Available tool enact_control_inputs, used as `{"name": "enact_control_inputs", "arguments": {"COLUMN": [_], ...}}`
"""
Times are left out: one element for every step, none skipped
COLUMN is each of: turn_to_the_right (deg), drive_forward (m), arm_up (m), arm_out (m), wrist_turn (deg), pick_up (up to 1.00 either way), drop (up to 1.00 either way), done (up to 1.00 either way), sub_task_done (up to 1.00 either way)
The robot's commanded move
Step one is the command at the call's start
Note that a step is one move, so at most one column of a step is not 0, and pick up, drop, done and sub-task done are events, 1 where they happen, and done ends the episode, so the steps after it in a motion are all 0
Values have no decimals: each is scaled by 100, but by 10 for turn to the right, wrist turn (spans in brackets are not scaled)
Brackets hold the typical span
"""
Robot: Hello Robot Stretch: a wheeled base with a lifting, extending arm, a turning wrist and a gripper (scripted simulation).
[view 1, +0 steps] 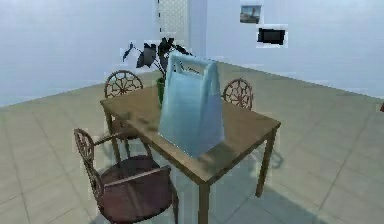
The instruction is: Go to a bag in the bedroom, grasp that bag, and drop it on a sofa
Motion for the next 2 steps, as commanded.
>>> {"name": "enact_control_inputs", "arguments": {"turn_to_the_right": [-450,-390], "drive_forward": [0,0], "arm_up": [0,0], "arm_out": [0,0], "wrist_turn": [0,0], "pick_up": [0,0], "drop": [0,0], "done": [0,0], "sub_task_done": [0,0]}}
